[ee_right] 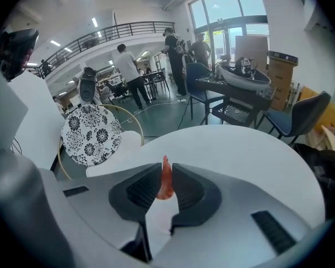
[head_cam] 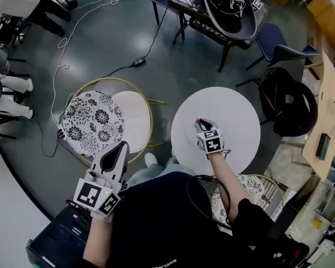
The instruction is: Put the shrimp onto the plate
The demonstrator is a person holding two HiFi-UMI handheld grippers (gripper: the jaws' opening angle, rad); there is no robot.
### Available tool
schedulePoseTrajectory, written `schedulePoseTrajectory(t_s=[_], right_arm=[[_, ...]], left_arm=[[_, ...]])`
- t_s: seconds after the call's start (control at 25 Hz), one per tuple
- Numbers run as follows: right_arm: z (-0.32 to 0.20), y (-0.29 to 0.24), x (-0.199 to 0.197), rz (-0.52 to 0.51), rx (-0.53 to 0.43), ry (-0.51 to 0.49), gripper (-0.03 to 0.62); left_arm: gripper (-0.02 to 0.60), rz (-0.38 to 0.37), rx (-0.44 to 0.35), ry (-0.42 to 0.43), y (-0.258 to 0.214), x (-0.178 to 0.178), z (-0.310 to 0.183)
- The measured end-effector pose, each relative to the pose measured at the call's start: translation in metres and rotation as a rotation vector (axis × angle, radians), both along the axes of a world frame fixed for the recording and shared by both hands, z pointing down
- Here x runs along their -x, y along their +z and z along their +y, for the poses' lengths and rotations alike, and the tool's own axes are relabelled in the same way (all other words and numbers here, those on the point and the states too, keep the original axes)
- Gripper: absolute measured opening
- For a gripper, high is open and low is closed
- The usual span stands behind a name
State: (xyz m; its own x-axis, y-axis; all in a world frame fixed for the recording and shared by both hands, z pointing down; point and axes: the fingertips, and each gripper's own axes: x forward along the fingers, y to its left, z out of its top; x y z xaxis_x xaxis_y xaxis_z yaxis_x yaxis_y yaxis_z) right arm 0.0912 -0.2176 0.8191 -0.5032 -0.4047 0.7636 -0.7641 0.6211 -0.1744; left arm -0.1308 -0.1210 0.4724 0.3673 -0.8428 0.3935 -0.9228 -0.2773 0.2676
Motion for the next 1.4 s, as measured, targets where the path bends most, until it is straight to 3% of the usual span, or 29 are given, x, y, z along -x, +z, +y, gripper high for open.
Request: schedulePoseTrajectory(t_s=[0.84,1.4], right_arm=[[0.011,0.021,-0.017,0.061,0.040,0.011,0.069],[0.009,0.000,-0.019,0.057,-0.004,0.038,0.126]], left_arm=[[0.006,-0.003,0.009,0.009,-0.001,-0.004,0.010],[0.006,0.011,0.001,0.025,-0.004,-0.004,0.016]])
